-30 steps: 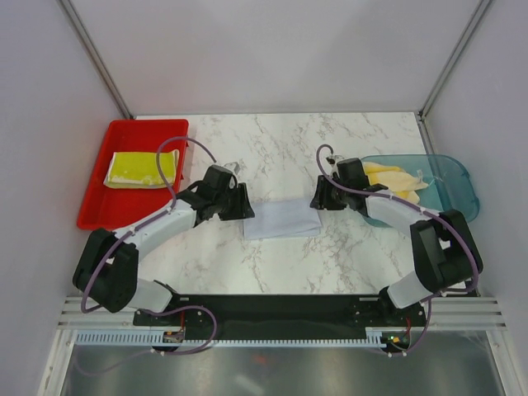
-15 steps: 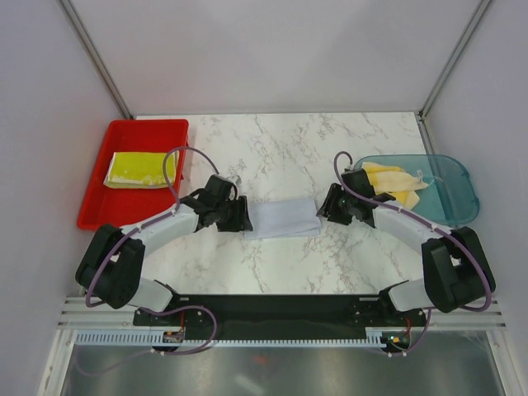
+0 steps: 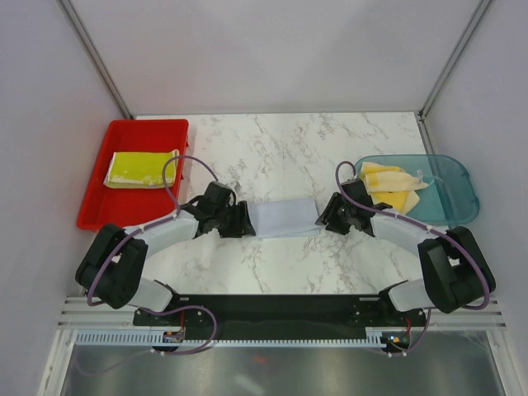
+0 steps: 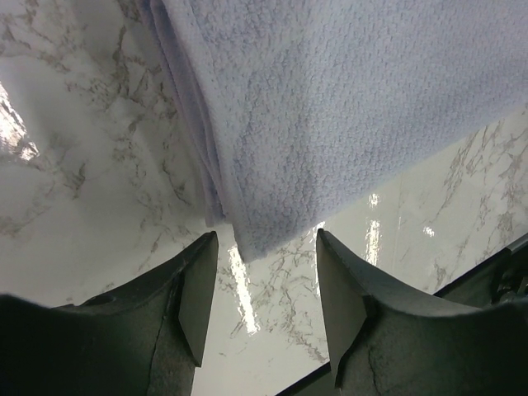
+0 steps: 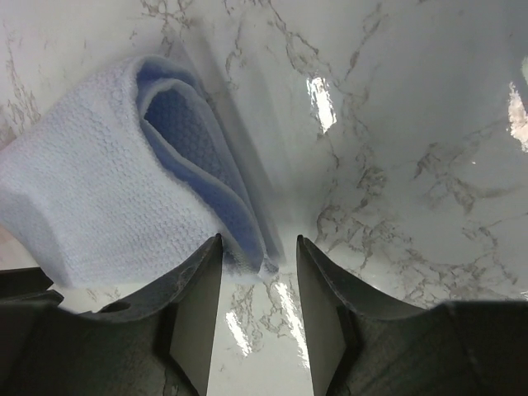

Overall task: Fold and stack the towels
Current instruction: Fold the towel

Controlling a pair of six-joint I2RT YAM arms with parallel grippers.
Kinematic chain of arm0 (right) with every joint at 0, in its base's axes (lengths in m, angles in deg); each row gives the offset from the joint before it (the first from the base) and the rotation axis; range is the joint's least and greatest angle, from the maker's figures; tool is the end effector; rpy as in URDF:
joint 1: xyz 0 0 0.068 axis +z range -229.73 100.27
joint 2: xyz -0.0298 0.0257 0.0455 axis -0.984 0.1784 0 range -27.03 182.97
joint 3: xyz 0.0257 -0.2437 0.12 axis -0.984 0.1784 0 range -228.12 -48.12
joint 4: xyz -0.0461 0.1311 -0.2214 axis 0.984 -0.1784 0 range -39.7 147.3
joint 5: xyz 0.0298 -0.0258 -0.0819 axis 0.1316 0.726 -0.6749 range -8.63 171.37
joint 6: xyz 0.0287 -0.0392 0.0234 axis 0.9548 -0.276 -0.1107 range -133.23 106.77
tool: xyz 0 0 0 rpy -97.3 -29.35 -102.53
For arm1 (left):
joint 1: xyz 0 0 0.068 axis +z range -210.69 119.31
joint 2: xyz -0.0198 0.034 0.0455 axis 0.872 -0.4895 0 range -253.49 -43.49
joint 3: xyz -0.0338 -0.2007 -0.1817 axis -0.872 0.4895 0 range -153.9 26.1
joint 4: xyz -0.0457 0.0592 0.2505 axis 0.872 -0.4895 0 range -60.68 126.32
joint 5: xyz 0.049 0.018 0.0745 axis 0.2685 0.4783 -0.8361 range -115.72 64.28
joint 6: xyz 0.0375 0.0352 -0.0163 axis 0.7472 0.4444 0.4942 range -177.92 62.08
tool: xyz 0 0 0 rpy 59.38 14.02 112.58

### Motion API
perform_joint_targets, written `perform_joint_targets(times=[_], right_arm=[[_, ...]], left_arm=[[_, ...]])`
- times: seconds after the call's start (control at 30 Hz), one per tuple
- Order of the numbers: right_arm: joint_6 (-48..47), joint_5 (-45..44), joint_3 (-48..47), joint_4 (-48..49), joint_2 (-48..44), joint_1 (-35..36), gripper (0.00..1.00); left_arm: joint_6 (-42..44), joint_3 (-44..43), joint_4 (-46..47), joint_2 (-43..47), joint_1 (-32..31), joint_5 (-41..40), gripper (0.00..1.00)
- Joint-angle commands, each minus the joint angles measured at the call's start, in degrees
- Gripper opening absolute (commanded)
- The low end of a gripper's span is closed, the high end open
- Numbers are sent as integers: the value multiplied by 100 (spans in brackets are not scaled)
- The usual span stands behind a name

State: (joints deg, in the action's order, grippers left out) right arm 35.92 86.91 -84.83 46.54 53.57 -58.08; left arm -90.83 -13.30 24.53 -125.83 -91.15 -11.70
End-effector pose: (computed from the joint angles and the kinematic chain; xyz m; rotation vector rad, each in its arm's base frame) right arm 0.2388 0.0984 0.1581 0.5860 2.5655 0.5894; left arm 0.2263 -0.1431 0.1635 0.0470 2.6531 -0.7202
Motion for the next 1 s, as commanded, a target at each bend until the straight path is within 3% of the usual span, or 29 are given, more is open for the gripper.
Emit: perform_joint_targets(times=[0.0, 0.27, 0.6, 0.73, 0.87, 0.97], right_arm=[[201, -159, 50, 233, -132, 15, 49], [209, -123, 190, 575, -150, 15, 38], [438, 79, 384, 1032, -44, 50, 39], [447, 88, 393, 1024, -62, 50, 31], [360, 88, 340, 998, -158, 41, 1], [228, 105, 138, 673, -263, 50, 0]], left_arm=[[-295, 81, 300, 70, 14, 180, 59], [-322, 152, 415, 43, 5, 92, 54], [-331, 125, 423, -1, 13, 83, 47], [-304, 81, 397, -18, 14, 92, 37], [-199, -85, 126, -45, 14, -30, 3], [-15, -331, -173, -1, 14, -215, 2]])
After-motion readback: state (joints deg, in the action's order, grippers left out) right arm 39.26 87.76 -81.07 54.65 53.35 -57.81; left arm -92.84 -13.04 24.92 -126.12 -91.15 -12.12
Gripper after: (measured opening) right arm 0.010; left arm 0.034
